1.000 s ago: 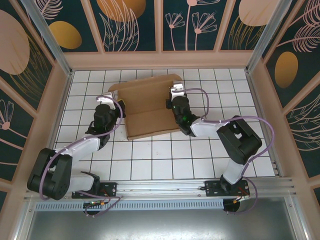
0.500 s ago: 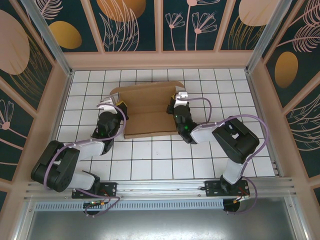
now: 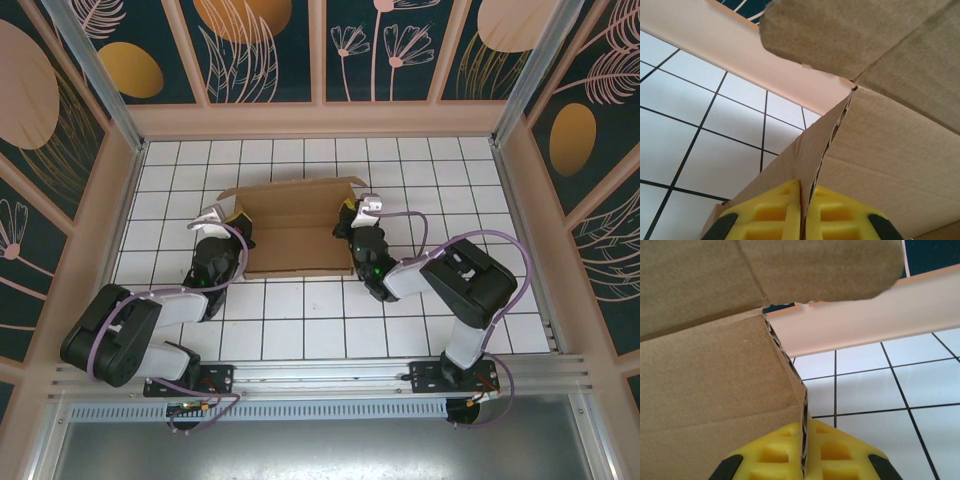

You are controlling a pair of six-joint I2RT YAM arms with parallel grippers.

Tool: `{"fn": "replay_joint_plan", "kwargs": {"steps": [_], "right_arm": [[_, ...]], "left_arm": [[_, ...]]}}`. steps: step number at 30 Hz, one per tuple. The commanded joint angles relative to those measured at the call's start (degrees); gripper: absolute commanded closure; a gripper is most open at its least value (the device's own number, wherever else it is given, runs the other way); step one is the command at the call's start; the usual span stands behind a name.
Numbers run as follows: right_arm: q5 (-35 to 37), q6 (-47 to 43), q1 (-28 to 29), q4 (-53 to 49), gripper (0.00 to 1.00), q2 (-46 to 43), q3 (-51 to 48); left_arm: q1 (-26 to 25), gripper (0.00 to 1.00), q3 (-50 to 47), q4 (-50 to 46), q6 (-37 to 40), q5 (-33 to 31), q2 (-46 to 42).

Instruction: Fold the paper box

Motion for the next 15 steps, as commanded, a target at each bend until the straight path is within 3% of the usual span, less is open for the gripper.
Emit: {"fn": "replay_joint_plan", "kwargs": {"steps": [1,15], "right_arm": [[-2.02,4.74,4.62,-3.06,1.0,2.86,-1.67],[1.98,6.3,7.92,-1.43,1.0,6.14,-3.19]], "left_arm": [[-1.75,0.92,-3.29,-5.56,-3.66,4.53,0.51],[-1.73,0.94,-9.0,-5.38,-6.45,3.91,-0.76]]}}
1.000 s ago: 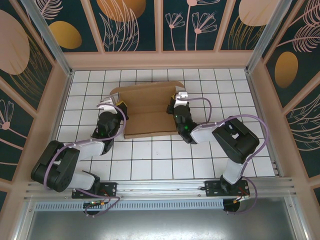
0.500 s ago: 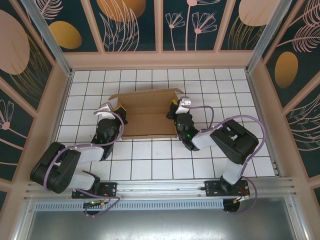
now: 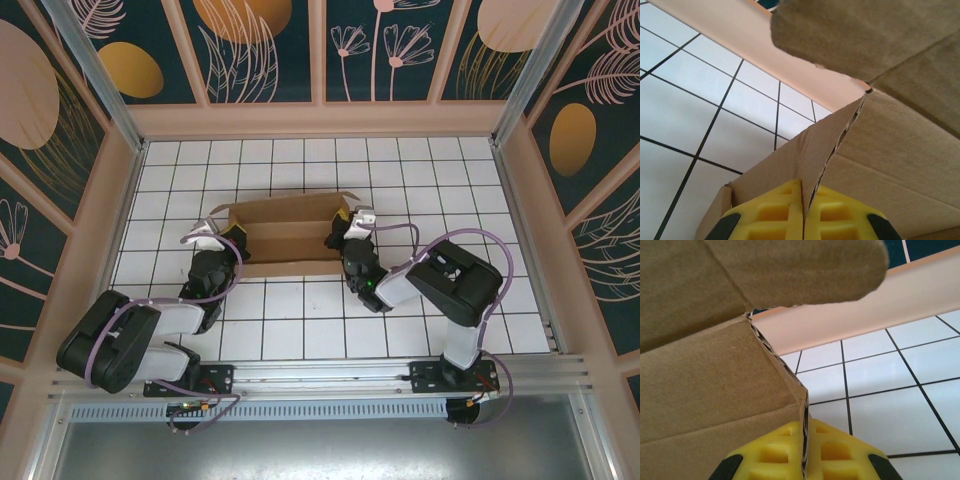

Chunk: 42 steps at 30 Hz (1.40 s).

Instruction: Fold the paper box

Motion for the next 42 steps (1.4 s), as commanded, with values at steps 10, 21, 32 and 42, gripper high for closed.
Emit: {"fn": "replay_joint_plan", "kwargs": {"steps": [10,21,32,42], "right_arm": [[-8.32,1.43,2.89,-4.32,0.96,2.72,-4.51],[-13.29,-6.85,2.89,3.77,0.79,0.58,-8.27],[-13.51,-10.64,2.89,8.25,0.66,-1.41,-12.21],[-18.28,-16.69,2.88,9.49,0.33,-10.42,-17.26]], "left_arm": [[-1.76,0.95,-4.02,-11.51,-1.03,3.99,-2.75],[-3.0,0.96,-4.98,-9.53,3.44,2.28,-2.29],[-6.47,1.0,-6.63,-11.22,8.16,-2.88,-4.81],[-9.06,1.0,-5.8,-12.14,10.33,-6.98,-4.28]]}}
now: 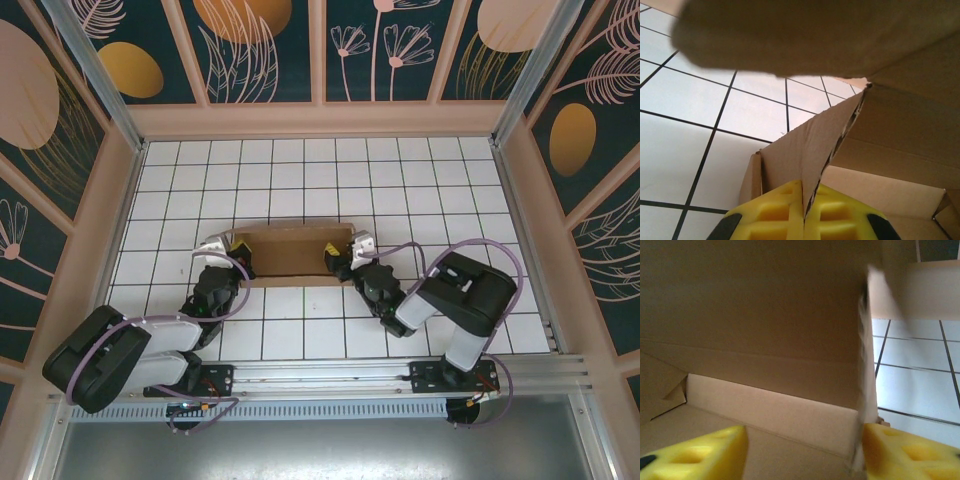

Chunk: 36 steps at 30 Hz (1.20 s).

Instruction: Fold the paper box

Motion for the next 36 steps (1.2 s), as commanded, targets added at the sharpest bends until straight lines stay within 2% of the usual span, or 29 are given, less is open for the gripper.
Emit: {"fn": "replay_joint_plan", "kwargs": {"steps": [1,10,15,19,23,25,27,31,33,36], "right_arm": [[-2.8,-2.4,0.62,0.77,0.31,-4.25,-1.71],[-1.26,-2.88,0.93,5.72,0.31,-10.0,-10.34],[2.46,-3.58,0.86,5.54,0.34,-17.99,-13.93],[1.36,-1.51,-0.41,-9.2,0.44,-27.95,-10.64],[-3.62,5.43,-4.77,-32.4,0.55,-40.29,-4.42],[-6.49,6.27,-6.3,-38.09,0.63,-45.23,-3.02],[-9.1,4.79,-6.63,-41.92,0.67,-49.04,-1.59],[-9.77,6.58,-6.95,-46.03,0.77,-50.54,1.9],[-11.75,9.88,-8.03,-51.35,0.76,-48.54,6.79],[-18.5,15.73,-11.6,-60.25,0.74,-42.99,16.53]], "left_arm": [[-0.57,1.0,-0.33,-6.95,0.93,0.6,2.19],[-0.63,1.0,0.32,-5.07,-0.33,-1.39,4.64],[-0.64,1.0,0.57,-3.94,0.47,-1.33,5.64],[-0.63,1.0,0.87,-3.74,0.91,-0.99,6.15],[-0.62,1.0,0.7,-4.35,1.37,-1.28,5.48],[-0.58,1.0,0.7,-4.44,1.34,-1.52,5.47],[-0.61,1.0,0.75,-4.33,1.27,-1.45,5.78],[-0.61,1.0,1.18,-3.85,1.24,-1.2,6.47],[-0.63,1.0,1.54,-3.82,1.32,-1.05,6.8],[-0.64,1.0,1.99,-3.65,1.41,-0.64,7.25]]}}
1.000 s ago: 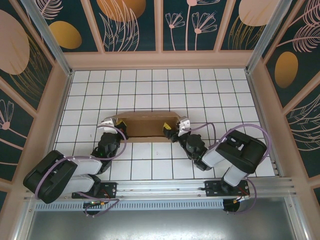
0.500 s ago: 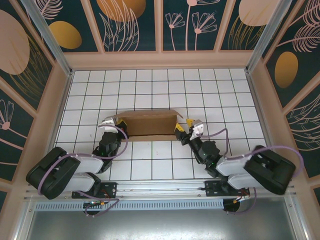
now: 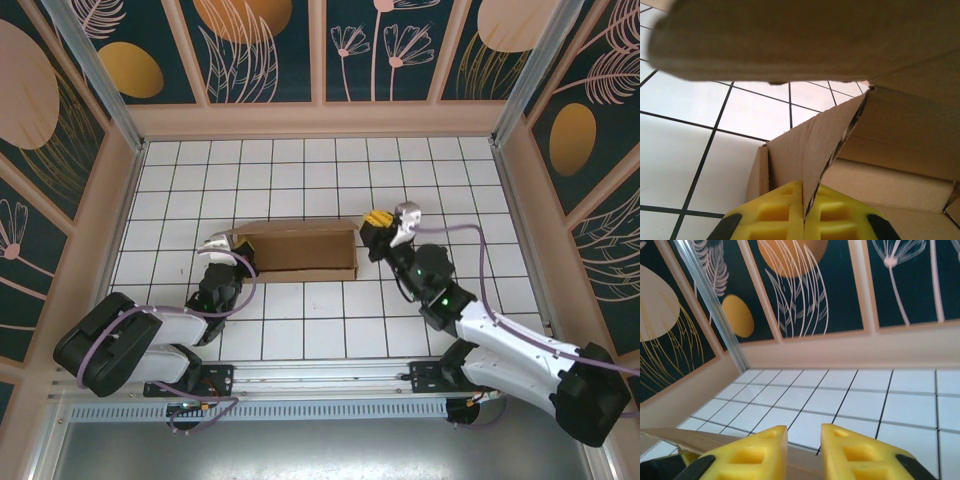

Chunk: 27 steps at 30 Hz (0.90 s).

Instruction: Fold the paper box

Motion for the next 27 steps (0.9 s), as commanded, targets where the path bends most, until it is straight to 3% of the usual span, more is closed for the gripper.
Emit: {"fn": "replay_joint_plan", "kwargs": {"steps": [1,4,10,14,18,22,27], "right_arm": [[-7.74,7.2,-3.11,-12.78,0.72,5.32,11.2],[-8.73,9.37,-5.05,-23.25,0.68,15.12,24.81],[-18.63,10.31,-7.01,-41.95,0.58,37.88,48.51],[-20.1,11.3,-7.3,-41.04,0.61,43.77,48.33],[-22.54,12.98,-7.16,-37.44,0.63,45.58,43.8],[-21.37,14.04,-6.13,-32.73,0.65,46.01,38.1],[-18.99,14.57,-5.76,-28.07,0.66,46.45,33.22]], "left_arm": [[-0.29,1.0,0.15,-6.29,0.72,0.82,1.93],[-0.29,1.0,0.42,-5.9,1.53,0.42,2.48],[-0.32,1.0,0.39,-3.99,3.52,-0.28,4.65],[-0.32,0.98,0.37,-4.58,3.39,-0.01,4.94],[-0.25,0.82,0.24,-6.62,1.54,-0.2,3.79],[-0.26,0.59,1.68,-11.32,-1.34,1.0,1.21],[-0.28,0.49,2.79,-20.28,-7.43,1.73,-3.49]]}}
